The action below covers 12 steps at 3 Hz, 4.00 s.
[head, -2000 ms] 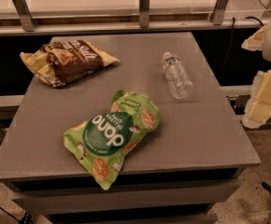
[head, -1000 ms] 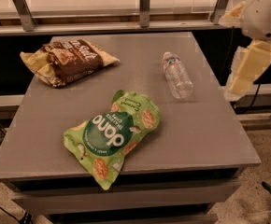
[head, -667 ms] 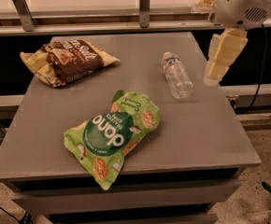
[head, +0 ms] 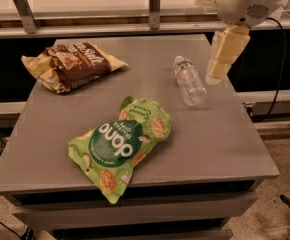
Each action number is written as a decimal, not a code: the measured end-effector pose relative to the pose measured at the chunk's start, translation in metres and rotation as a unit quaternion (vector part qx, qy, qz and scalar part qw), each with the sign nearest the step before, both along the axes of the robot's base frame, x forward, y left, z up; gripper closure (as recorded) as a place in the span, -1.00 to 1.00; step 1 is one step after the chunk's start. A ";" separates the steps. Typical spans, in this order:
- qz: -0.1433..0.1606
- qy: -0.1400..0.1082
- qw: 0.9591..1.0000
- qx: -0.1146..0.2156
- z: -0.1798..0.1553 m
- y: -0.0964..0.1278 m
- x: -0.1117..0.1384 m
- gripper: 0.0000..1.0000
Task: Move brown chip bag near green rice chip bag
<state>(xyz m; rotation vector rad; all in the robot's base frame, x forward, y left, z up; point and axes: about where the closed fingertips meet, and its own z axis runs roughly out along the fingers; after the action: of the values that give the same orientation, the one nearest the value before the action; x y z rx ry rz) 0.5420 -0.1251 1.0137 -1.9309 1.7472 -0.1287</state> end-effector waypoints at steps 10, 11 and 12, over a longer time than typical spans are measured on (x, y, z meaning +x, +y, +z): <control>0.380 -0.066 0.922 -0.034 -0.091 0.268 0.122 -1.00; 0.392 -0.053 0.918 -0.041 -0.111 0.292 0.123 -1.00; 0.382 -0.047 0.923 -0.026 -0.117 0.310 0.134 -1.00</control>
Offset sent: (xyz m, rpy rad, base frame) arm 0.1523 0.0988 0.0097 -0.0122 -0.0697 0.2620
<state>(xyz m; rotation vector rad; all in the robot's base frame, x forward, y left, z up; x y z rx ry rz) 0.6758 0.1845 0.8971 -2.4504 0.8335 0.0176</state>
